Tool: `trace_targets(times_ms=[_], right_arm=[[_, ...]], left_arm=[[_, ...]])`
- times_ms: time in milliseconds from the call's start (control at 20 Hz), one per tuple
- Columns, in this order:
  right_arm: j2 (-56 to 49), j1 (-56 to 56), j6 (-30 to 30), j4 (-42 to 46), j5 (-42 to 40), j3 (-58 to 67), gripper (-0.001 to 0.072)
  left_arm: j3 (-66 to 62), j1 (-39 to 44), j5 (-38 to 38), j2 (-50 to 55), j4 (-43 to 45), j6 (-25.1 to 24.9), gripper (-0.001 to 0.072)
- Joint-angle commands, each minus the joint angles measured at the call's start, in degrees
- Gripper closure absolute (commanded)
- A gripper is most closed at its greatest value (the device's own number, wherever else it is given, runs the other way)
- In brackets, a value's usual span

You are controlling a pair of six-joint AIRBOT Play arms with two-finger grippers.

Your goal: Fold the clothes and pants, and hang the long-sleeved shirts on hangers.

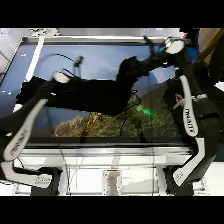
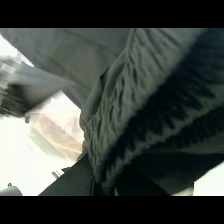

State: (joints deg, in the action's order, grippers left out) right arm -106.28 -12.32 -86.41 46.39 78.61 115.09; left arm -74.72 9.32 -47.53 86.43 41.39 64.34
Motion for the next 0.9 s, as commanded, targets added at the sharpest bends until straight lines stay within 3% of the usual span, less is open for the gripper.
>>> trace_targets(times_ms=[0, 200, 300, 400, 600, 850], right_arm=[[-2.38, -11.37, -6.60, 4.22, -12.35, 0.22, 0.0696], [-9.22, -20.90, -13.51, 5.66, -22.38, 0.24, 0.0695], [-12.20, -24.04, -13.64, 4.55, -26.71, 0.24, 0.0671], [-12.96, -25.64, -13.60, 2.54, -30.03, 0.31, 0.0159], [-10.36, -22.01, -12.87, 6.93, -23.47, 2.71, 0.0134], [-4.46, -9.84, -12.83, 26.03, 2.21, 2.60, 0.0135]], left_arm=[[0.00, -12.57, -11.47, -8.90, 5.16, 0.17, 0.0701], [0.00, -19.82, -17.46, -14.05, 5.35, -1.20, 0.0701], [0.04, -20.57, -18.82, -14.69, 5.35, -2.91, 0.0701], [0.04, -20.55, -19.19, -14.62, 5.35, -3.30, 0.0701], [0.04, -20.57, -19.19, -14.62, 5.38, -3.93, 0.0701], [0.04, -20.57, -19.19, -14.60, 5.35, -3.93, 0.0701]])
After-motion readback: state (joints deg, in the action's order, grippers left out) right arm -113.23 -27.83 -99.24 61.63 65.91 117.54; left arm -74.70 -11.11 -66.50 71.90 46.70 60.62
